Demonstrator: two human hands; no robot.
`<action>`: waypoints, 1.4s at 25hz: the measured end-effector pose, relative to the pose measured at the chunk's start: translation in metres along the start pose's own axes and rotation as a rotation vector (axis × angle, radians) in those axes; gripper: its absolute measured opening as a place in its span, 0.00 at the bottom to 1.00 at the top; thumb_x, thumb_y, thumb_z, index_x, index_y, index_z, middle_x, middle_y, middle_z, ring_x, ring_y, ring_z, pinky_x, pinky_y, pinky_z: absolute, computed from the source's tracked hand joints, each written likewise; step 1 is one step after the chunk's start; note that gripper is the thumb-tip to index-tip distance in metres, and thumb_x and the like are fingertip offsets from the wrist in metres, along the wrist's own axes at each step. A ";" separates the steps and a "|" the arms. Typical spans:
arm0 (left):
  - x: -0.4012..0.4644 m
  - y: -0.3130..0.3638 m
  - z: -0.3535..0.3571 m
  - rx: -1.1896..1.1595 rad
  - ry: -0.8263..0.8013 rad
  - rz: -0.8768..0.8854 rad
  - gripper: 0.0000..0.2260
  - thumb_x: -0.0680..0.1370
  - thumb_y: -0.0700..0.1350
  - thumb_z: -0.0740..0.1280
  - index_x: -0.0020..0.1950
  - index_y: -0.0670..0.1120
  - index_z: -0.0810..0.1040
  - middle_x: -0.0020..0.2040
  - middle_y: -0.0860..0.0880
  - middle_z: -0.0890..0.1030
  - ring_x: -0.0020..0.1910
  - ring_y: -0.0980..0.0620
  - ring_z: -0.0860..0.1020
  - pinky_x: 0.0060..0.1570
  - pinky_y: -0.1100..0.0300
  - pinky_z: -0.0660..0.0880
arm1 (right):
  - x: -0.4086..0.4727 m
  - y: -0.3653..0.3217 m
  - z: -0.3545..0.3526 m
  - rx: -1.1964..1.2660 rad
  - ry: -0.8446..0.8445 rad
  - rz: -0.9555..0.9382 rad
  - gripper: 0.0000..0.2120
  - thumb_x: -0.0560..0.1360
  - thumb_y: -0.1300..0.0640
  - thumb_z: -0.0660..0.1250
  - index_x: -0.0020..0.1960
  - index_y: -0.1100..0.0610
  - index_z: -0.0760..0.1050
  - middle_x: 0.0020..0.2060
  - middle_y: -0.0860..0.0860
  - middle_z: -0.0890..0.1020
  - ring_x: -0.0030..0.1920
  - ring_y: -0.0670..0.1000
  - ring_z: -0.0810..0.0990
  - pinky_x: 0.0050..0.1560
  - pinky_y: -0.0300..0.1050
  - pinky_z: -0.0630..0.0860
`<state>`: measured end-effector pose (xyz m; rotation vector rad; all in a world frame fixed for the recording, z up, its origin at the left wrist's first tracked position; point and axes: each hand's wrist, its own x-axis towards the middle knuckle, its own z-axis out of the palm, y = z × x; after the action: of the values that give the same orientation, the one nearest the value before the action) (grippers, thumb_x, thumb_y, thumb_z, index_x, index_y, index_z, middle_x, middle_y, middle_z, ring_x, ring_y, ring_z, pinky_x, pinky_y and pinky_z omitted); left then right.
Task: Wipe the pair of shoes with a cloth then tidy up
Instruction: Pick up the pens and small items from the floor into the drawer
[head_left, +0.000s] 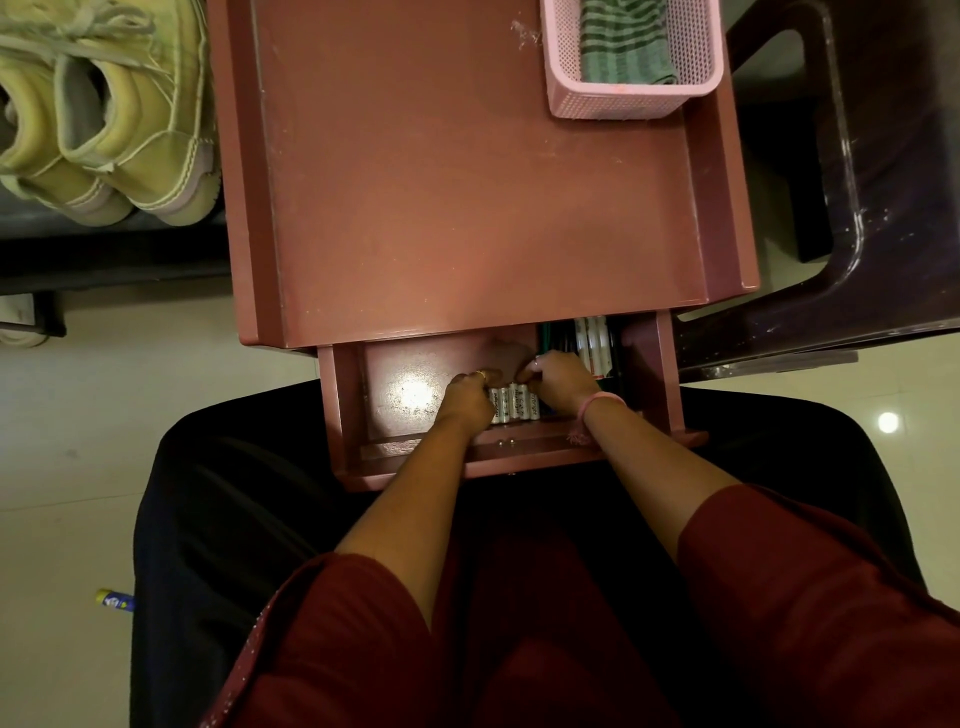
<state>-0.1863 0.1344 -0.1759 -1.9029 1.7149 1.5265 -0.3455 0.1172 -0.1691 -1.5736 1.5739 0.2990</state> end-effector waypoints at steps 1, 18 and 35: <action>-0.001 0.001 0.000 0.010 -0.014 0.011 0.26 0.75 0.31 0.58 0.71 0.48 0.71 0.64 0.38 0.73 0.62 0.41 0.73 0.59 0.62 0.67 | 0.001 0.000 0.001 -0.004 -0.005 0.003 0.14 0.75 0.68 0.62 0.55 0.58 0.82 0.56 0.54 0.82 0.59 0.54 0.78 0.62 0.41 0.70; -0.010 0.002 -0.012 0.045 -0.089 0.072 0.22 0.78 0.35 0.60 0.70 0.50 0.72 0.65 0.39 0.71 0.65 0.44 0.71 0.64 0.62 0.65 | -0.009 0.001 -0.008 0.045 0.016 0.001 0.21 0.72 0.71 0.60 0.59 0.55 0.79 0.57 0.52 0.81 0.58 0.52 0.78 0.59 0.40 0.71; -0.156 -0.051 -0.138 -0.473 0.269 0.180 0.13 0.79 0.39 0.62 0.63 0.43 0.76 0.47 0.50 0.79 0.52 0.49 0.79 0.53 0.59 0.74 | -0.121 -0.123 -0.069 0.333 0.344 -0.150 0.09 0.76 0.66 0.63 0.53 0.61 0.80 0.44 0.57 0.82 0.40 0.46 0.78 0.46 0.35 0.75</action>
<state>-0.0403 0.1572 -0.0208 -2.3228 1.7922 1.9645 -0.2830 0.1316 0.0049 -1.5204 1.6463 -0.3184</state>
